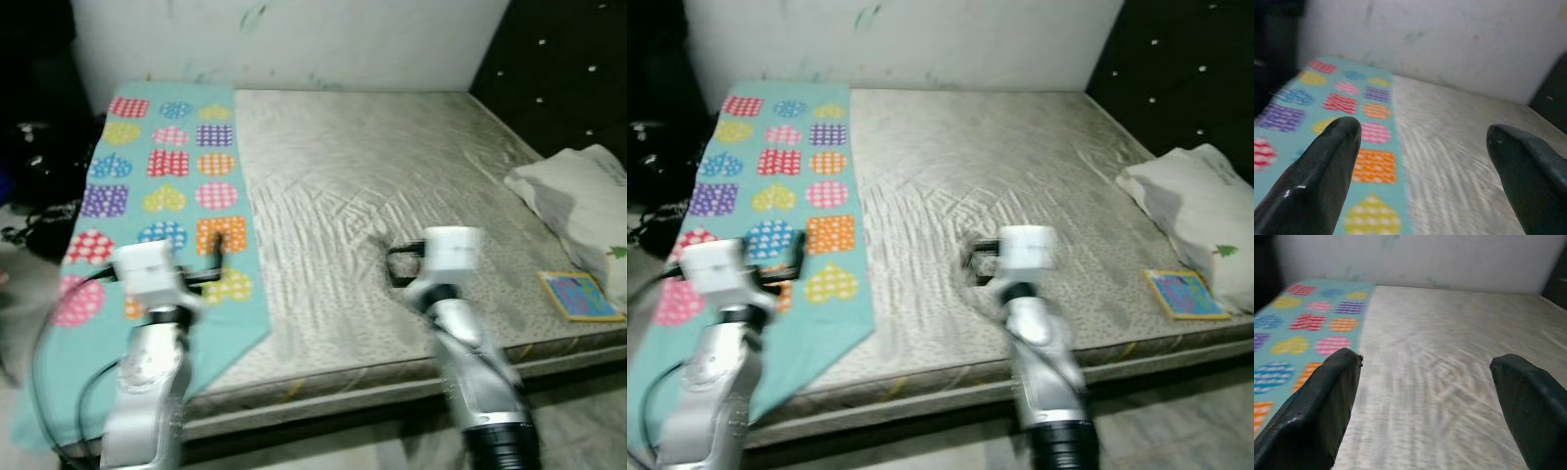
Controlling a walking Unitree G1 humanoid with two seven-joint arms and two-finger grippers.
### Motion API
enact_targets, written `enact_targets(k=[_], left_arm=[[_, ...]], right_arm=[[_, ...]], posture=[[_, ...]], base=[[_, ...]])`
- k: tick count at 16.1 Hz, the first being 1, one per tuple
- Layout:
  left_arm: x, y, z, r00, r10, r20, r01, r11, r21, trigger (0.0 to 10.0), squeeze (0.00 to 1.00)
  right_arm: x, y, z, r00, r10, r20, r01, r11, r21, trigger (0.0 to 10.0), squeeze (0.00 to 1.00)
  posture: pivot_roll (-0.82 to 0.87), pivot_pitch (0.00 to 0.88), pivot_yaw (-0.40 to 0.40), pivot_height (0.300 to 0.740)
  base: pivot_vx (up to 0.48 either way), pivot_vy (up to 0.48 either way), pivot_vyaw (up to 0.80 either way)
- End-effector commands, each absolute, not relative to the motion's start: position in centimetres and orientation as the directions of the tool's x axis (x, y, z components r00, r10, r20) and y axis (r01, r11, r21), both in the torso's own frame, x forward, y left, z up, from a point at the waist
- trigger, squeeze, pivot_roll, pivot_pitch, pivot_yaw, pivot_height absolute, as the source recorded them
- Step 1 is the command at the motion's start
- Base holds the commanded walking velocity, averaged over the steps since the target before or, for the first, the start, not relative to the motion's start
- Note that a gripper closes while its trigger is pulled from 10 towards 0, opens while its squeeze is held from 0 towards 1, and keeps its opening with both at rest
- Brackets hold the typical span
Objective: Clean up the room
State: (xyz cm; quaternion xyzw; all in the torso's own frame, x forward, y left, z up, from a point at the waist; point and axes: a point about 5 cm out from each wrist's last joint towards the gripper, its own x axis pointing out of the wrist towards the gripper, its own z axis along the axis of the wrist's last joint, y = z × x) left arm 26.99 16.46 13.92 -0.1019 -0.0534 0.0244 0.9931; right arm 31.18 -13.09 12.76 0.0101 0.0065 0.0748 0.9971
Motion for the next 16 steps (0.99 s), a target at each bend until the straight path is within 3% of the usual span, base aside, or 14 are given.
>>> enact_targets(k=[1, 12, 16], left_arm=[[27.08, 15.47, 13.92, 0.995, 0.033, 0.097, -0.011, 0.976, -0.219, 10.0, 0.0], [27.17, 15.45, 13.95, 0.995, 0.034, 0.099, -0.01, 0.974, -0.225, 10.0, 0.0], [27.63, 15.36, 14.69, 0.991, 0.014, 0.132, 0.018, 0.972, -0.233, 10.0, 0.0]], right_arm=[[31.25, -14.21, 12.94, 0.993, 0.121, -0.007, -0.121, 0.993, 0.006, 10.0, 0.0], [31.24, -14.15, 12.64, 0.99, 0.137, -0.025, -0.137, 0.991, 0.016, 10.0, 0.0], [31.51, -13.78, 12.88, 0.988, 0.155, -0.011, -0.155, 0.988, 0.02, 10.0, 0.0]], posture=[[0.0, 0.04, -0.08, 0.74], [0.0, 0.046, -0.077, 0.74], [0.0, 0.032, -0.072, 0.74]], base=[[0.0, 0.48, 0.0], [0.0, 0.472, 0.0], [0.0, 0.0, 0.15]])
